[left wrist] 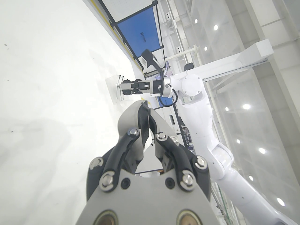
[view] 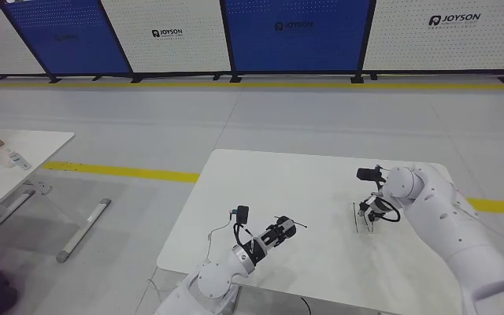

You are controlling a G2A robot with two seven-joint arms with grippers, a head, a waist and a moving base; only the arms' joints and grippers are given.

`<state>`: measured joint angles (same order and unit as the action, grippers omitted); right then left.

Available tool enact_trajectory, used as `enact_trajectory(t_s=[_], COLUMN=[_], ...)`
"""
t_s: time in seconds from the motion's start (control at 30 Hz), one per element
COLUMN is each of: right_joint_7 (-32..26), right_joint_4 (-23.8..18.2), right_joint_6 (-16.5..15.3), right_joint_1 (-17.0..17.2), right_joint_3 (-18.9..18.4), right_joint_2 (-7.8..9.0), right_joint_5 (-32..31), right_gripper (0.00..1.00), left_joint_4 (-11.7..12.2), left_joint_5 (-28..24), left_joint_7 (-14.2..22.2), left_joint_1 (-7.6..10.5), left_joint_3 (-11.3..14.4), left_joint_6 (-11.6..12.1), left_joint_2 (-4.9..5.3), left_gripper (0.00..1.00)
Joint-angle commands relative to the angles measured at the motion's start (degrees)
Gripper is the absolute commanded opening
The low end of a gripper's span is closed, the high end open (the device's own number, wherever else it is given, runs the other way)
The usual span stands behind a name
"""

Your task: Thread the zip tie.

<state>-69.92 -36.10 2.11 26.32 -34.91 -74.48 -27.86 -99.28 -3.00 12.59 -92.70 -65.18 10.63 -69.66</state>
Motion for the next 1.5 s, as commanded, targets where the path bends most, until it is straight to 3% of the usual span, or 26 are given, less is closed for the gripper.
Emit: enact_trajectory(t_s=[0.0,0.53,0.77,0.83,1.0,1.23,1.47], right_joint_7=[0.02,-0.16,0.02,0.12,0.79,1.88,2.71], right_joint_4=[1.01,8.95,12.15,12.84,14.27,13.67,9.15], right_joint_6=[-0.28,-1.86,-2.44,-2.67,-3.84,-8.06,-9.65], right_joint_1=[-0.36,-2.99,-4.02,-4.21,-4.59,-4.11,-2.19], right_joint_3=[0.15,1.96,2.37,2.45,2.41,1.57,-0.45], right_joint_2=[-0.42,-4.38,-5.91,-6.24,-6.83,-6.27,-3.94], right_joint_5=[0.10,-0.08,-0.27,-0.39,-0.74,-1.13,-2.06], right_gripper=[0.21,0.17,0.07,0.00,0.00,0.00,0.00], left_joint_4=[0.00,0.00,0.00,0.00,0.00,0.00,0.00], left_joint_5=[0.00,0.00,0.00,0.00,0.00,0.00,0.00], left_joint_7=[0.00,0.00,0.00,0.00,0.00,0.00,0.00], left_joint_1=[0.00,0.00,0.00,0.00,0.00,0.00,0.00], left_joint_3=[0.00,0.00,0.00,0.00,0.00,0.00,0.00], left_joint_6=[0.00,0.00,0.00,0.00,0.00,0.00,0.00], left_joint_2=[0.00,0.00,0.00,0.00,0.00,0.00,0.00], left_gripper=[0.00,0.00,0.00,0.00,0.00,0.00,0.00])
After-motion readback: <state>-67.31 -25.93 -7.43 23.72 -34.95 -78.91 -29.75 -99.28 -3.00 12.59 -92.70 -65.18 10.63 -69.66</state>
